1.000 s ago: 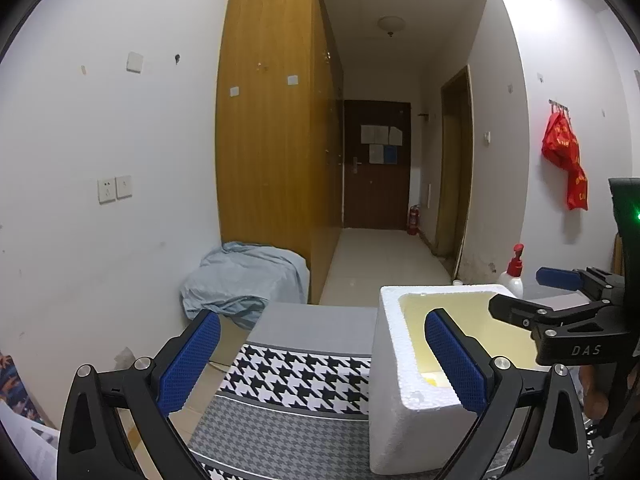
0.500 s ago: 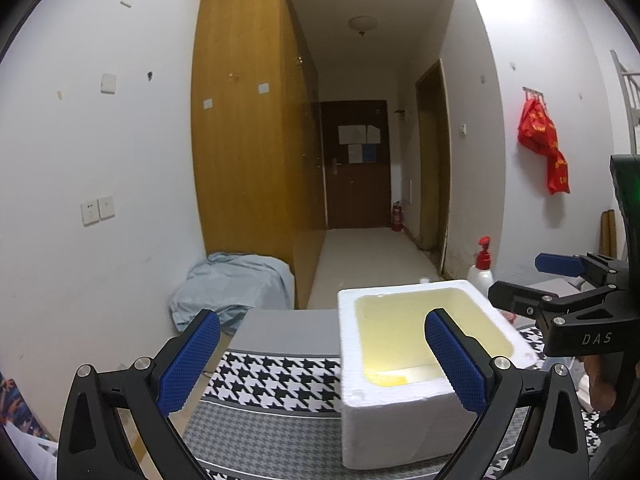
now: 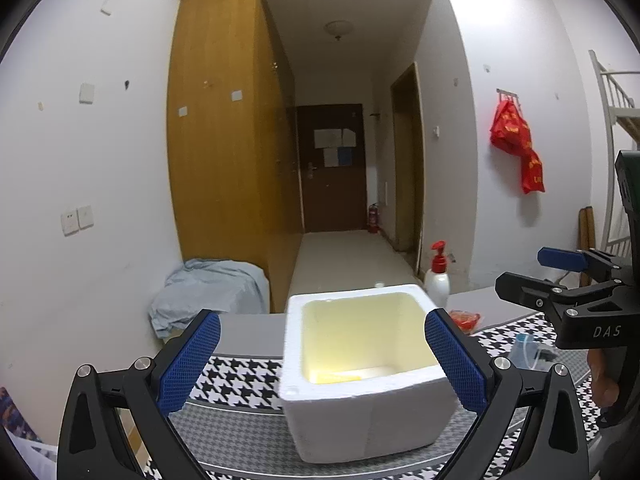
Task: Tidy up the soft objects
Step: 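Withdraw both tools from the box toward the mask and sock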
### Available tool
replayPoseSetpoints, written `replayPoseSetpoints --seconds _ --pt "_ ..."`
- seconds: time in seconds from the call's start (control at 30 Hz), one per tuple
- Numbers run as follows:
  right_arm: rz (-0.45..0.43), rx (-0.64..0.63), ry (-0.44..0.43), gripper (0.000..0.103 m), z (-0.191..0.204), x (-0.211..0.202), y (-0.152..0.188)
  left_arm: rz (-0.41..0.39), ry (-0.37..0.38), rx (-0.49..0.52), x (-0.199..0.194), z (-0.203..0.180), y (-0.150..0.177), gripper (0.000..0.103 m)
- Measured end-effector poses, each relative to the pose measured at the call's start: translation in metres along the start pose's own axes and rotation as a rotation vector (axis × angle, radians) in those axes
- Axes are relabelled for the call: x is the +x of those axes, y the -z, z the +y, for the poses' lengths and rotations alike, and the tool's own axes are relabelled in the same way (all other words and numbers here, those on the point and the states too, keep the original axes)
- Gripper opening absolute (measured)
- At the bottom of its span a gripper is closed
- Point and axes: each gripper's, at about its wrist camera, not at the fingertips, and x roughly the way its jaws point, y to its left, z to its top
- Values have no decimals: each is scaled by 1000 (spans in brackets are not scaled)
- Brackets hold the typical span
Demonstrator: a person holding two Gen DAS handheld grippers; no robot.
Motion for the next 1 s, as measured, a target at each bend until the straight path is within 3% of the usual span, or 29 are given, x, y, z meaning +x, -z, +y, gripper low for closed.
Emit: replayPoseSetpoints --seconds 0.43,1.0 --pt "-53 38 107 103 -40 -40 15 -14 92 20 5 -36 -3 102" --pt "-58 74 230 103 -80 -70 29 -9 248 55 25 -94 -10 102"
